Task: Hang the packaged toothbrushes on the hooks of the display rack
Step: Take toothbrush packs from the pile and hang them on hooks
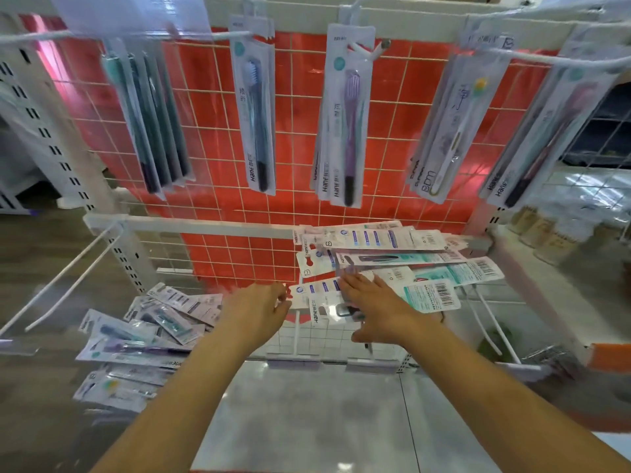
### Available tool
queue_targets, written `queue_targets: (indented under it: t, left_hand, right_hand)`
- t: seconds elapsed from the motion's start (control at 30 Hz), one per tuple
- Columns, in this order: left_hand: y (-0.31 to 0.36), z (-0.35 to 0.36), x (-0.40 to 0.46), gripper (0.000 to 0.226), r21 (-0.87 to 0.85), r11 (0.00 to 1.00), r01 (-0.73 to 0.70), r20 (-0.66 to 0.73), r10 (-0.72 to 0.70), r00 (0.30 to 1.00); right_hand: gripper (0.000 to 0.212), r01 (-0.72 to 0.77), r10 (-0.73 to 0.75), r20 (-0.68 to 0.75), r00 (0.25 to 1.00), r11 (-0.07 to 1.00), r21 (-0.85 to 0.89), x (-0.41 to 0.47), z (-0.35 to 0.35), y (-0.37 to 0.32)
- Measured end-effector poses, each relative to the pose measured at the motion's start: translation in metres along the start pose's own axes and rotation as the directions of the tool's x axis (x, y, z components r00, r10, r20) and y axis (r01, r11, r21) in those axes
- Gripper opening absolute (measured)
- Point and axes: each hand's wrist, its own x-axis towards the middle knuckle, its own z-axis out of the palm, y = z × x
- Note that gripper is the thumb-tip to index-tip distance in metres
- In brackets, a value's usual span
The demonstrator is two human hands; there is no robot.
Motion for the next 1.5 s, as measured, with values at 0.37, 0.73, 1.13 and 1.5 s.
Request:
queue_targets:
  t: [0.37, 0.73, 1.13, 1.5]
  left_hand:
    - [-0.005, 0.011, -0.008, 0.028, -0.149, 0.984, 0.095, -0.061, -0.105, 0.993]
    - [-0.003, 0.008, -0.012, 0.027, -0.169, 0.981, 0.101, -0.100, -0.118, 0.988]
    - [-0.003, 0.000, -0.014, 0.029, -0.200, 0.970, 0.137, -0.134, -0.166, 0.977]
    - [0.014, -0.009, -0.012, 0.061, -0.590, 0.801, 0.105, -0.102, -0.203, 0.974]
  right_hand:
    - [0.077, -0.056, 0.037, -0.220, 0.975, 0.995, -0.082, 0.006, 0.025, -0.010]
    - [0.062, -0.077, 0.055, -0.325, 0.944, 0.995, -0.056, -0.005, 0.025, -0.020]
    - [0.075, -0.043, -0.007, -0.322, 0.947, 0.988, -0.149, -0.016, 0.010, -0.034]
    - [0.066, -0.015, 0.118, -0.523, 0.844, 0.980, 0.198, -0.025, -0.029, -0.037]
